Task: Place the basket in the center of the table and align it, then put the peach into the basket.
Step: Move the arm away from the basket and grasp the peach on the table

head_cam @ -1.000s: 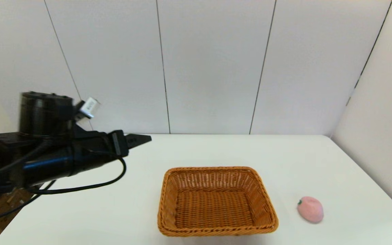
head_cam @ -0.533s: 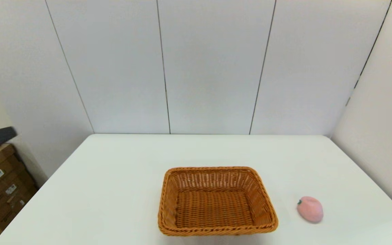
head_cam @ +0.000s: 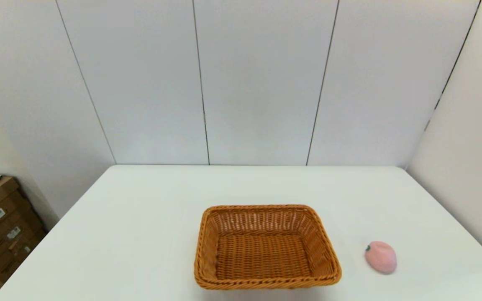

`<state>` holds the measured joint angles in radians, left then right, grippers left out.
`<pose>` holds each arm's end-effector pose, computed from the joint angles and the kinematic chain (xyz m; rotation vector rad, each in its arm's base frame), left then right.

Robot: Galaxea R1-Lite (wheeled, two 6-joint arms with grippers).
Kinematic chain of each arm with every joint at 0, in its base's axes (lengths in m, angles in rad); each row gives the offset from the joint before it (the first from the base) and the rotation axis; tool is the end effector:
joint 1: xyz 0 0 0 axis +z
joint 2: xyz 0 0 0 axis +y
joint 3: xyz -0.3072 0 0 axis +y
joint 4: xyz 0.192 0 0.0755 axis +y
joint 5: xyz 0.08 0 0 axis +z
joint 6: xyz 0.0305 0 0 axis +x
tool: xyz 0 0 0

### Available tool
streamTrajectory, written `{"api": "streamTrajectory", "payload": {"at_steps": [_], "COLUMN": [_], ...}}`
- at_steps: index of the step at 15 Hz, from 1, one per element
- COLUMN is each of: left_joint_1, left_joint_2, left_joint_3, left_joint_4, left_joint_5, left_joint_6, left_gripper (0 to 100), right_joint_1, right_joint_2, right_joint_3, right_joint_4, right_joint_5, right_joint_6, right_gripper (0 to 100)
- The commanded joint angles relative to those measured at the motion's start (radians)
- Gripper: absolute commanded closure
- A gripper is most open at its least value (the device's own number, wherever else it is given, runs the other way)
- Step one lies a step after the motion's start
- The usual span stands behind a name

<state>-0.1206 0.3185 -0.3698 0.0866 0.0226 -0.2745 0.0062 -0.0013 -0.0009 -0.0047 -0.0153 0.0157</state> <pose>0.0066 -0.0001 0.1775 -0.2717 0.0484 -0.0925 -0.0049 -0.0005 0.0763 0.0158 -0.0070 -0.0090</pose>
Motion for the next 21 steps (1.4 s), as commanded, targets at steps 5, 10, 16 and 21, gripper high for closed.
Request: {"api": "streamTrajectory", "payload": {"at_steps": [5, 10, 16, 21], "left_joint_1": [0.104, 0.105, 0.105, 0.105], "left_joint_2": [-0.191, -0.320, -0.320, -0.320], "left_joint_3": [0.195, 0.368, 0.370, 0.370], "left_joint_4": [-0.087, -0.134, -0.085, -0.087], "left_joint_5": [-0.056, 0.019, 0.011, 0.013], "left_joint_6": [0.097, 0.167, 0.258, 0.213], "left_gripper": [0, 0, 0, 0], "right_joint_1": [0.000, 0.000, 0.018, 0.055], "right_joint_2": [0.000, 0.026, 0.960, 1.712], "right_joint_3": [-0.001, -0.062, -0.358, -0.415], "right_joint_4": [-0.001, 0.063, 0.120, -0.291], "right_joint_5": [0.000, 0.012, 0.025, -0.071], "right_joint_6": [0.000, -0.026, -0.083, -0.099], "right_gripper": [0, 0, 0, 0]}}
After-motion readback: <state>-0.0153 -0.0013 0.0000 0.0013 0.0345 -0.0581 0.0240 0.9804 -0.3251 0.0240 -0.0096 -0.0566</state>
